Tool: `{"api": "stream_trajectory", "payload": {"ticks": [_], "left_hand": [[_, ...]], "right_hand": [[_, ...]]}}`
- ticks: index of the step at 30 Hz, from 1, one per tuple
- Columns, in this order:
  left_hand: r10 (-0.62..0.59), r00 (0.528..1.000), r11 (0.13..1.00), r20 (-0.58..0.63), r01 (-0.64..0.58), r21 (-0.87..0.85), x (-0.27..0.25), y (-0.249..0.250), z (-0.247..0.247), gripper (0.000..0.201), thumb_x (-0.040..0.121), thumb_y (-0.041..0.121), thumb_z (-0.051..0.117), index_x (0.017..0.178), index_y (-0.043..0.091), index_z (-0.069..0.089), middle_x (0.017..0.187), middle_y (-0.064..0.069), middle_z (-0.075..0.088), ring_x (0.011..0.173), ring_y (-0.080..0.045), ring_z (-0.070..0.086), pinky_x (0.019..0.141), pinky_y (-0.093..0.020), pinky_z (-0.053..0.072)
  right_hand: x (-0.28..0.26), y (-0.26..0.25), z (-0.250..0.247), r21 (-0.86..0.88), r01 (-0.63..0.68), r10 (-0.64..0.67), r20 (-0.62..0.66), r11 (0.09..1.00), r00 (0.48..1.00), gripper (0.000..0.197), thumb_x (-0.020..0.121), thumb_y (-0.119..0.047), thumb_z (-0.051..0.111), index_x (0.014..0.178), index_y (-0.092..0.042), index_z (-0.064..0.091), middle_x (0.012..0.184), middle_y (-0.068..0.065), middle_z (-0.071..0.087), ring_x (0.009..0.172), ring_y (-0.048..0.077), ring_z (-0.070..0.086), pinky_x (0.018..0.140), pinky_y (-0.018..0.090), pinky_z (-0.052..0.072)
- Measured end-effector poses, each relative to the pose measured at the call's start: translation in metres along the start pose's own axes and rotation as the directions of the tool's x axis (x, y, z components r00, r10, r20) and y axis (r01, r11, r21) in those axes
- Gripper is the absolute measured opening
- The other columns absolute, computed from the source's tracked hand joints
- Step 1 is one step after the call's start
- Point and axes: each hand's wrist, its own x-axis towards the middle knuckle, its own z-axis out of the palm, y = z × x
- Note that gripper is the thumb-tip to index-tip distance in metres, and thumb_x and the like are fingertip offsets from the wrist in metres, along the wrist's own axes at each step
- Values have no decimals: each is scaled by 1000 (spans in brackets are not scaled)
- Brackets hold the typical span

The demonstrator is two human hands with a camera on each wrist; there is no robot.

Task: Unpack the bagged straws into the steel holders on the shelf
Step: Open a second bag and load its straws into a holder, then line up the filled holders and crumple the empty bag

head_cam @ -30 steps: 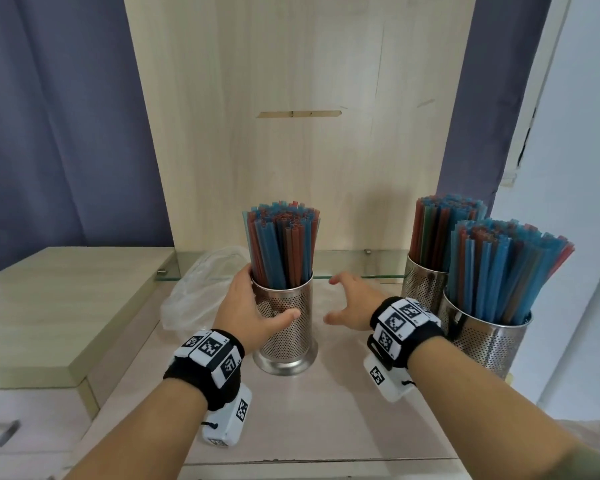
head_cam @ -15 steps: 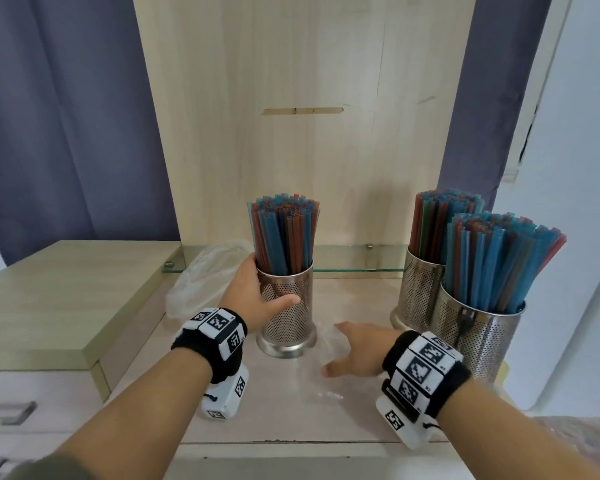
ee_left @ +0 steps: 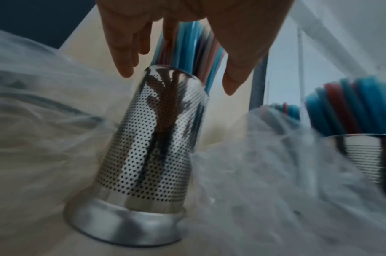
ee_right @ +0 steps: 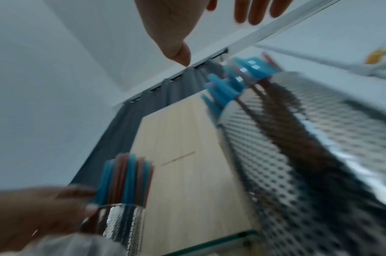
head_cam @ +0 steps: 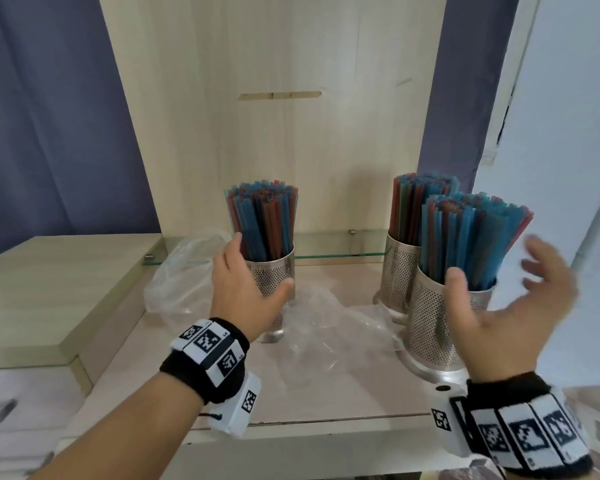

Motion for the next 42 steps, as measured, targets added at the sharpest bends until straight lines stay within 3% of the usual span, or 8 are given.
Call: {"api": "stream_trajectory", "payload": {"ticks": [5, 8, 15, 18, 23, 28, 34, 42], "left_hand": [[-133, 991, 987, 21, 135, -89, 8, -15, 7, 123, 73, 39, 83, 154, 12, -6, 160, -14, 9, 147, -24, 16, 114, -30, 20], [-150, 988, 978, 36, 153, -138, 5, -18, 13, 123, 74, 37, 83, 153, 14, -9, 161, -14, 7, 147, -24, 17, 117, -35, 23], [213, 946, 977, -246, -211, 33, -7, 40, 13, 94, 78, 44, 72, 147, 4, 22, 142, -15, 33, 131, -25, 28, 112, -35, 19], [362, 931, 928, 57, -354, -115, -8, 86, 8, 84, 79, 59, 62, 145, 15, 34, 139, 1, 41, 127, -9, 34, 110, -34, 32], [161, 880, 941, 447, 0, -340, 8, 128, 30, 125, 48, 72, 81, 147, 27, 21, 139, 16, 46, 127, -4, 45, 107, -28, 40], [113, 962, 935, 248, -18, -353, 11, 136, 49, 105, 51, 55, 90, 133, 27, 30, 115, 19, 52, 106, -2, 55, 89, -19, 47], [191, 974, 960, 124, -159, -229, 4, 125, 51, 103, 66, 61, 78, 143, 28, 20, 136, 8, 47, 120, -8, 51, 97, -28, 50], [258, 932, 965, -255, -263, 15, 6, 63, 14, 77, 79, 59, 55, 136, 10, 41, 120, -5, 44, 110, -14, 35, 95, -29, 29]], "right_hand": [[4, 41, -2, 69, -594, 573, 196, 801, 795, 122, 59, -60, 80, 154, -23, 12, 154, 6, 28, 134, 14, 36, 114, 41, 35], [-2, 52, 2, 43, -646, 561, 455, 762, 692, 114, 56, -49, 87, 148, -26, 23, 137, 3, 52, 121, 16, 57, 99, 35, 50], [-16, 35, 14, 49, -533, 448, 478, 845, 756, 71, 61, -34, 91, 116, -30, 47, 105, -20, 62, 95, -15, 59, 70, 3, 47], [-24, 25, 21, 97, -527, 418, 496, 844, 761, 71, 59, -36, 92, 116, -32, 51, 106, -16, 66, 98, -6, 63, 76, 10, 51], [-37, 12, 32, 153, -465, 330, 516, 872, 790, 76, 58, -32, 91, 123, -23, 53, 112, -15, 64, 107, 1, 62, 86, 16, 51], [-41, 13, 40, 109, -466, 332, 564, 878, 756, 94, 54, -51, 85, 133, -23, 45, 124, -17, 55, 117, -4, 52, 96, 14, 43], [-32, 16, 51, 137, -518, 310, 664, 844, 680, 88, 66, -35, 88, 139, -25, 39, 127, -20, 54, 116, -14, 49, 93, 2, 39], [-24, 33, 73, -99, -457, 383, 713, 884, 587, 117, 46, -84, 75, 142, -30, 36, 130, -8, 56, 121, 12, 55, 101, 41, 51]]}}
